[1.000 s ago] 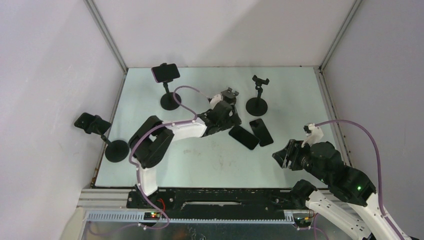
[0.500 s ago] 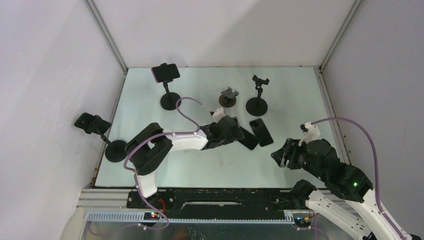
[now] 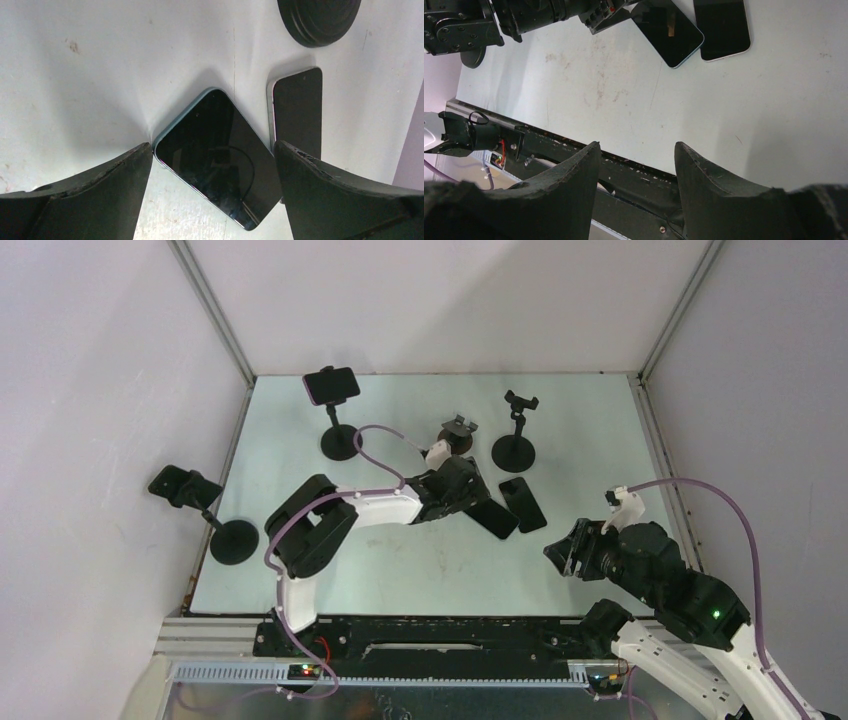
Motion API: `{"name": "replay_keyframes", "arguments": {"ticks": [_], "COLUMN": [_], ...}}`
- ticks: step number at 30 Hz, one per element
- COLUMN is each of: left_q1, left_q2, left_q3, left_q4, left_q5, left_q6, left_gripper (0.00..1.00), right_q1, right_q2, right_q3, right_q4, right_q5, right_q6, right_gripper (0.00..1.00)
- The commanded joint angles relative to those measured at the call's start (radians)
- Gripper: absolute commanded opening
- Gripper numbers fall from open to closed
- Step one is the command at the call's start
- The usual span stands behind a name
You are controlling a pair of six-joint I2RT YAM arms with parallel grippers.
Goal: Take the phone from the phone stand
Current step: Place the phone at the center of the board.
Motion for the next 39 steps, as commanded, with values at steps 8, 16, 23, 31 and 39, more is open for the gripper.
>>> {"name": "replay_keyframes", "arguments": {"ticks": [8, 16, 23, 31, 39], "left_q1": [0.020, 0.030, 0.046, 0.046, 0.040], "left_q2": [0.074, 0.107, 0.144, 0.066, -0.215], "left_q3": [0.095, 0.162, 0.231, 0.194, -0.042], "left_q4": [0.002, -0.015, -0.021, -0.035, -0.057], "left_q5": [0.023, 0.027, 0.050, 0.003, -0.107], "left_q6": [0.039, 0.074, 0.116, 0.177, 0.236], "left_gripper": [1.00, 1.00, 1.00, 1.00, 1.00], "right_q1": [0.004, 0.005, 0.005, 0.005, 0.005], "right_q2": [-0.013, -0.010, -0.008, 0.042, 0.265], "right_q3": [0.005, 0.004, 0.005, 0.001, -0.035], "right_q4": [0.004, 0.002, 0.001, 0.014, 0.137], "right_q5": [0.016, 0.018, 0.021, 0.030, 0.042], "right_q6": [0.012, 0.012, 0.014, 0.007, -0.030], "right_gripper": [0.59, 0.59, 0.59, 0.59, 0.60]}}
